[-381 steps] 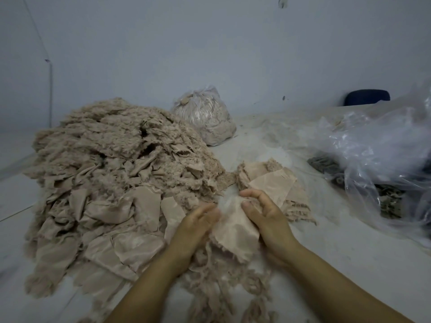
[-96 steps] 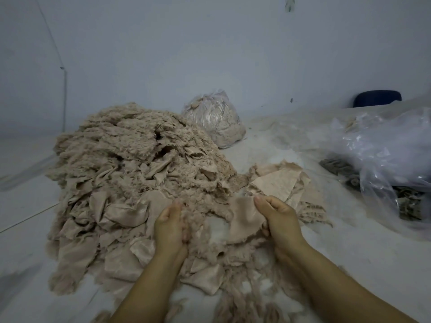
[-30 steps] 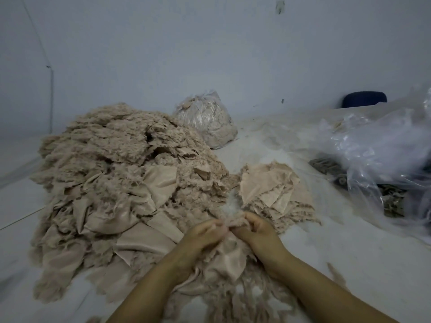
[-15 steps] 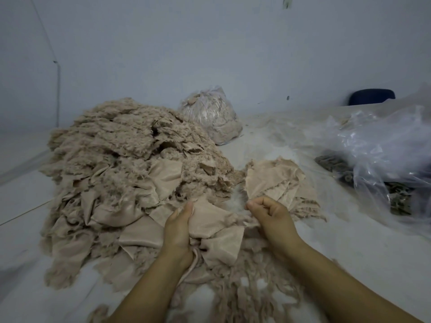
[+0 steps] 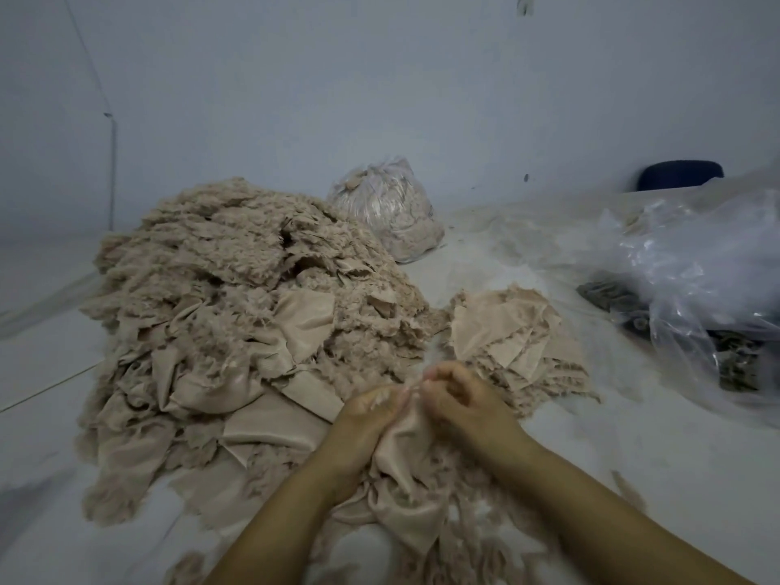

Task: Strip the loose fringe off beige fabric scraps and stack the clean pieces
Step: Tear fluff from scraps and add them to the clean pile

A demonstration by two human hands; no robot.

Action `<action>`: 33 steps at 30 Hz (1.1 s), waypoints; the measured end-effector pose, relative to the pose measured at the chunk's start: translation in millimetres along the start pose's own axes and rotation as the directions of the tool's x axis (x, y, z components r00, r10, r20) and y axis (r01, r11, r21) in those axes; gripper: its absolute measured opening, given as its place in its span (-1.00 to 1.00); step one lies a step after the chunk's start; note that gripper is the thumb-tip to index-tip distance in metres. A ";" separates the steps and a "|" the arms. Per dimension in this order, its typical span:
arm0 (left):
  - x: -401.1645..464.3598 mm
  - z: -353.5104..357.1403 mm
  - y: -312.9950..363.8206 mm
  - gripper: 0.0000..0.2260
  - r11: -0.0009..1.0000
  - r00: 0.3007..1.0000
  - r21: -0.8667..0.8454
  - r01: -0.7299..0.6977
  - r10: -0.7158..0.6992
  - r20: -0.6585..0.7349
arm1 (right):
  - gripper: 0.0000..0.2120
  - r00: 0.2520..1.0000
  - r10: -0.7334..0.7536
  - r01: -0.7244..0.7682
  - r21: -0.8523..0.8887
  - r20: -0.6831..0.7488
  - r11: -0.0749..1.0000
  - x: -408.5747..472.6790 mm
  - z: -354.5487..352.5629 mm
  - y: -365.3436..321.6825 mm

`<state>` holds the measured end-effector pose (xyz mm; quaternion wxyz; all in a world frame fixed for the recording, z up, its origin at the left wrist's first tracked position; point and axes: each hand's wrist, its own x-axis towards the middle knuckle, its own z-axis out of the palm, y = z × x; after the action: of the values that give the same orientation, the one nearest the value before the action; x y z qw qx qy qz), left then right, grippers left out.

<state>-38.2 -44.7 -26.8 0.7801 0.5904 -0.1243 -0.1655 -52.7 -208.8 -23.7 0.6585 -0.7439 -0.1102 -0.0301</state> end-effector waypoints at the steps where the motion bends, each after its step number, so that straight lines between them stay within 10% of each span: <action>1: 0.3 2.1 -0.6 -0.80 1.000 1.000 0.020 -0.019 0.020 -0.020 | -0.86 1.000 -0.013 0.013 0.003 -0.020 1.000 -0.5 4.0 0.5; 8: 11.7 6.0 -2.0 -0.76 0.991 0.915 -0.068 -0.113 0.077 -0.396 | -0.79 0.941 -0.021 0.050 0.078 -0.338 0.996 6.3 2.3 -5.2; 12: 11.6 -2.5 -1.3 -0.77 0.991 0.920 -0.058 -0.123 0.092 -0.382 | -0.80 0.898 0.039 0.018 0.126 -0.437 0.992 9.8 -8.1 -6.9; 18: 2.5 5.9 -8.0 -0.91 0.975 0.997 0.214 -0.058 0.068 -0.037 | -0.66 0.957 0.054 0.010 0.217 -0.286 0.976 9.6 -5.6 -11.7; 22: 1.8 5.6 -6.1 -0.61 0.982 0.986 0.165 -0.088 0.110 -0.129 | -0.72 0.980 0.191 -0.195 0.074 0.054 0.978 5.0 -8.9 -10.5; 27: 3.2 9.2 -5.5 -0.67 0.965 0.979 0.237 -0.114 0.150 -0.139 | -0.68 0.957 0.121 -0.116 0.035 -0.262 0.993 14.5 -5.7 -9.1; 33: 2.2 5.1 -3.0 -0.73 0.993 0.979 0.090 -0.081 0.097 -0.179 | -0.63 0.944 0.291 -0.285 -0.062 0.155 0.957 5.9 -10.0 -26.4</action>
<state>-38.5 -50.8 -28.2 0.7699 0.6285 -0.0852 -0.0703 -51.3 -215.2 4.4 0.6302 -0.7645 -0.0529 0.1249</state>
